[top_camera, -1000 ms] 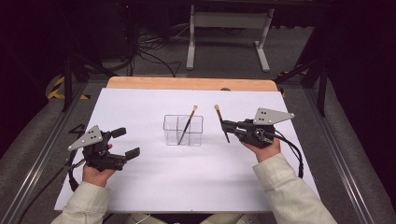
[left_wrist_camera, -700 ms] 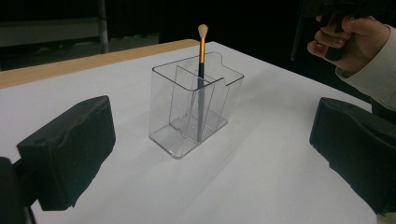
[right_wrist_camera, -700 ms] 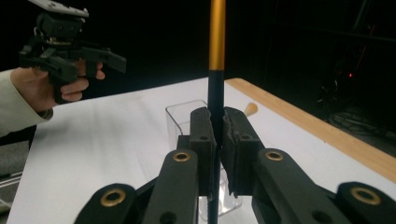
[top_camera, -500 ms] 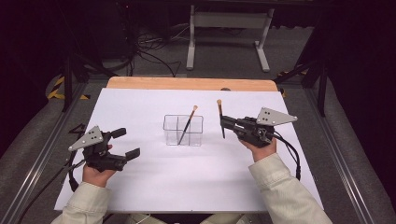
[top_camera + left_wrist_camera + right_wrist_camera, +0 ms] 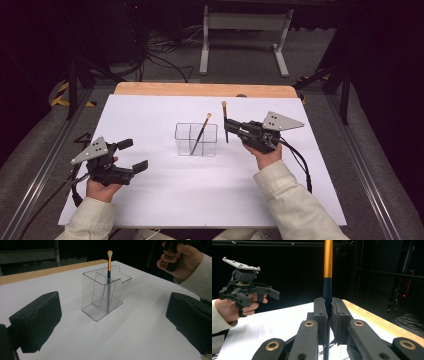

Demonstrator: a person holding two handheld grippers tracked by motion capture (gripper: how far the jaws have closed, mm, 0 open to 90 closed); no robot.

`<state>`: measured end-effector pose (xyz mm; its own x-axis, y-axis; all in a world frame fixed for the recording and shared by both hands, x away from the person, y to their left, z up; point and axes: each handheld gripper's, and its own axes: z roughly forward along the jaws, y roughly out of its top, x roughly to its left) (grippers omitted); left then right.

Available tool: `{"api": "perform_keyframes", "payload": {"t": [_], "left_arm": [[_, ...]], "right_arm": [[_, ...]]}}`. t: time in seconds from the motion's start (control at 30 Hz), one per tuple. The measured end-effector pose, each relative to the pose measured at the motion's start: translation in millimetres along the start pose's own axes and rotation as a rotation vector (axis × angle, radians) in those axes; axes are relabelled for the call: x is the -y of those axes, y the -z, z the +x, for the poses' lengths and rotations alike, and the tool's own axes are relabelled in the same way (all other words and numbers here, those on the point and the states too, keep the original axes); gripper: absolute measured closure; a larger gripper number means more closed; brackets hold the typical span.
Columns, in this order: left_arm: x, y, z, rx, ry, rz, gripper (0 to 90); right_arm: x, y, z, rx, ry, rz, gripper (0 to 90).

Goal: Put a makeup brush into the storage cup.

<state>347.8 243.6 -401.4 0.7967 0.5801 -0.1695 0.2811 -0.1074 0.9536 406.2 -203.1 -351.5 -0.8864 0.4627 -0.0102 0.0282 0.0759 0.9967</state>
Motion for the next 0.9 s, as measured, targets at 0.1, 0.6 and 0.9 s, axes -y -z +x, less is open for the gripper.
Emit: {"api": "perform_keyframes", "payload": {"t": [0.1,0.6,0.9], "left_arm": [[1.0,1.6,-0.2,-0.003,0.003,0.000,0.9],[2.0,1.3,0.5,0.003,0.008,0.002,0.9],[2.1,0.4,1.3,0.005,0.011,0.001,0.9]], "right_arm": [[-1.2,-7.7,0.3,0.002,0.008,-0.006,83.0],[-9.9,-44.5,4.1,-0.009,0.019,-0.025,83.0],[-14.1,-58.6,1.7,-0.001,0.010,-0.024,83.0]]}}
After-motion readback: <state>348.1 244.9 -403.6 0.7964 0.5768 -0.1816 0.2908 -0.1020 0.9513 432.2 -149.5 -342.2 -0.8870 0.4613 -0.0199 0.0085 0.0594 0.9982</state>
